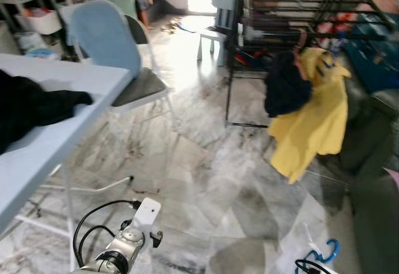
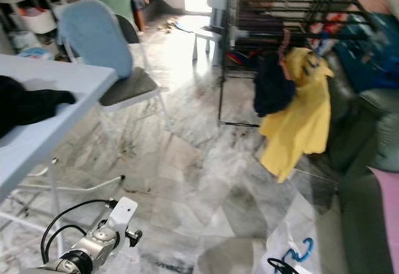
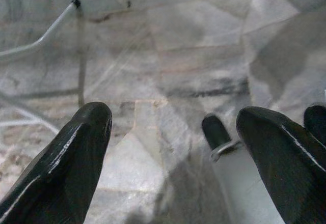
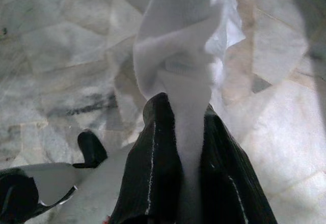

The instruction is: Hang hanger

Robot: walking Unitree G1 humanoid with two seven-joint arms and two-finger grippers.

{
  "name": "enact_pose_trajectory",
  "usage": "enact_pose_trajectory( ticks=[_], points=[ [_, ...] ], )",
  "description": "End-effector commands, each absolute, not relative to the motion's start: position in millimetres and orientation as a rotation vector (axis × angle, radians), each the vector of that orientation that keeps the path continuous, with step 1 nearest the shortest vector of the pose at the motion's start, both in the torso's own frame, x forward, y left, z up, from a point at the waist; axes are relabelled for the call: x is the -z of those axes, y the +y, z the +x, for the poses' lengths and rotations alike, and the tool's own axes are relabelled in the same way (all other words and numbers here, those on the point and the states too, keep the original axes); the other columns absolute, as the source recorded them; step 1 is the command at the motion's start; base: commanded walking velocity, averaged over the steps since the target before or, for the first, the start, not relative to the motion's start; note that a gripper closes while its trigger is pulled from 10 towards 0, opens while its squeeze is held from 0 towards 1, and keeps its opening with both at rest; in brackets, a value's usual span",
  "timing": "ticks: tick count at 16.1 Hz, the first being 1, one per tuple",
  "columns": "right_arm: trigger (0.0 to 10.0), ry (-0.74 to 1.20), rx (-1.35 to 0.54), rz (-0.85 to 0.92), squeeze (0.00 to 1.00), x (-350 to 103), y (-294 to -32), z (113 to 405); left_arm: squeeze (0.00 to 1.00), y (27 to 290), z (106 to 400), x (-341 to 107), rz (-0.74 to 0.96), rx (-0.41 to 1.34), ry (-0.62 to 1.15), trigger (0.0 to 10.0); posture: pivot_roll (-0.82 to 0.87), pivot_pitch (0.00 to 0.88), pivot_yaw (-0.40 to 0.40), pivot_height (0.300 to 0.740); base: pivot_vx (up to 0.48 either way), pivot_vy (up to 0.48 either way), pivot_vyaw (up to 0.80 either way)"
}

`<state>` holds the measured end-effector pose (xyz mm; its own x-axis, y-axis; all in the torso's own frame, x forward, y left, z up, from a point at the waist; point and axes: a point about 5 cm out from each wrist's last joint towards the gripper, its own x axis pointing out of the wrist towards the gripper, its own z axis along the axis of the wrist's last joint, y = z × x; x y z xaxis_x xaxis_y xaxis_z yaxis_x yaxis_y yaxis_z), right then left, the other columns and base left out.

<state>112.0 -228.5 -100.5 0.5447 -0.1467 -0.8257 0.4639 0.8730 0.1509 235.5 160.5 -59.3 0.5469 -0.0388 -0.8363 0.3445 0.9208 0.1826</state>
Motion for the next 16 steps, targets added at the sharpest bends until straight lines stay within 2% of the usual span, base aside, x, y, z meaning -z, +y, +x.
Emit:
enact_pose_trajectory(
  ticks=[1, 13, 16],
  points=[
    [10.0, 0.915, 0.34, 0.368, 0.0, 98.7, -223.1, 121.9, 0.0, 168.7, 233.7, 59.9, 0.366, 0.216, 0.982, 10.0, -0.06, 0.0, 0.028, 0.74, 0.0, 0.356, 0.0],
    [10.0, 0.924, 0.307, 0.336, 0.0, 99.2, -218.8, 122.9, 0.0, 167.4, 235.3, 58.7, 0.423, 0.273, 0.95, 10.0, -0.05, 0.0, 0.021, 0.74, 0.0, 0.024, 0.0],
    [10.0, 0.871, 0.229, 0.308, 0.0, 93.9, -215.3, 136.5, 0.0, 169.9, 232.3, 60.6, 0.344, 0.208, 0.98, 10.0, -0.06, 0.0, 0.017, 0.74, 0.0, 0.0, 0.0]
  ],
)
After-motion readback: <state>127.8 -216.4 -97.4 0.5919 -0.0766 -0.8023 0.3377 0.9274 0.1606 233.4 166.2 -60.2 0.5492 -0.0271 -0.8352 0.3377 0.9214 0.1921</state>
